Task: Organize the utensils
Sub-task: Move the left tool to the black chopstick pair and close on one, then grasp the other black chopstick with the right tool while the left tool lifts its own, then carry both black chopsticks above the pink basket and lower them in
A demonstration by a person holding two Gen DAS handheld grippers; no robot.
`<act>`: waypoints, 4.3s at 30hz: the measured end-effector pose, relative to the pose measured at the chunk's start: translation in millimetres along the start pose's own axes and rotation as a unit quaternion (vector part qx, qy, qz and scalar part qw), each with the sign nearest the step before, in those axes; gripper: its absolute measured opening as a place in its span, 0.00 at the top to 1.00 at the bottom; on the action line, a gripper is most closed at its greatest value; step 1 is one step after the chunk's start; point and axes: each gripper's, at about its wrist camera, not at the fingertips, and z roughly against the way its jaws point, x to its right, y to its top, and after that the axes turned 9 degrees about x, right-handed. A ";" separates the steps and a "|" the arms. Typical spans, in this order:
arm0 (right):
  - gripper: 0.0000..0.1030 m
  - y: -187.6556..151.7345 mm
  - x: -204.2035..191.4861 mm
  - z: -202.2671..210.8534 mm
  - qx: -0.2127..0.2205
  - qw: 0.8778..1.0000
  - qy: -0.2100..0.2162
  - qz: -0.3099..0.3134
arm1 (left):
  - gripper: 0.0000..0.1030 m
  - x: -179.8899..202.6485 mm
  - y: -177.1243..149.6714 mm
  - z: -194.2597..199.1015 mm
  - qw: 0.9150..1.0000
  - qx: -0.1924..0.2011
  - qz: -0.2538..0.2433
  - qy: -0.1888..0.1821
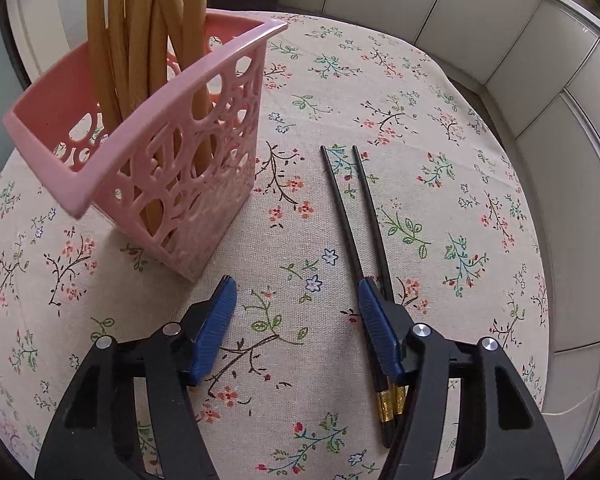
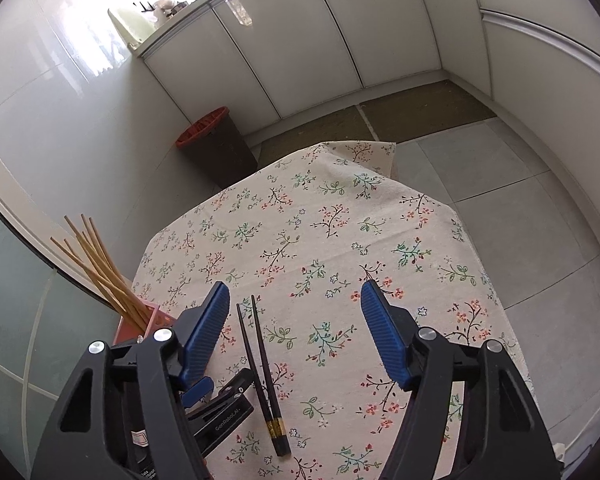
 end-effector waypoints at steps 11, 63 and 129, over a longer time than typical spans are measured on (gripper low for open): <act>0.37 1.4 0.4 0.1 0.003 1.000 -0.001 0.000 | 0.53 -2.6 -4.5 15.1 0.999 -0.023 0.024 -0.025; 0.51 -50.6 -27.1 -100.4 -0.197 0.977 -0.021 0.075 | 0.95 -25.0 27.2 140.9 0.977 0.133 -0.069 -0.155; 0.94 -25.5 -151.3 12.4 0.174 0.965 0.122 0.156 | 0.83 -102.7 82.7 126.2 0.980 0.178 -0.021 -0.081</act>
